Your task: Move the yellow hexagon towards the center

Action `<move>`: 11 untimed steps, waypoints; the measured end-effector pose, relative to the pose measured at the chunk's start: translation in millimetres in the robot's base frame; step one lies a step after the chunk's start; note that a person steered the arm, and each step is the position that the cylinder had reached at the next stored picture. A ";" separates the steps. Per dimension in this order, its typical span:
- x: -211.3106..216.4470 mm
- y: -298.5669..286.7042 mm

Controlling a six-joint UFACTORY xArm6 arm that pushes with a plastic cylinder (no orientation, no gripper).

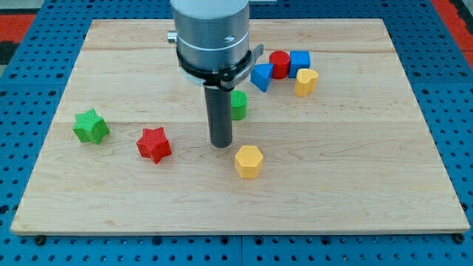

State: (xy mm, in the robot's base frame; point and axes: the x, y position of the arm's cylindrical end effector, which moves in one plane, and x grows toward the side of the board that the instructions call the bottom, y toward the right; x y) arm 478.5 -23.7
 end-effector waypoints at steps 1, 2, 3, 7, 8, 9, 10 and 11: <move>20.6 -0.6; 55.4 -18.7; 75.4 2.4; 59.0 21.2; 29.6 21.2; 5.3 23.3; -9.2 29.7; -19.3 33.7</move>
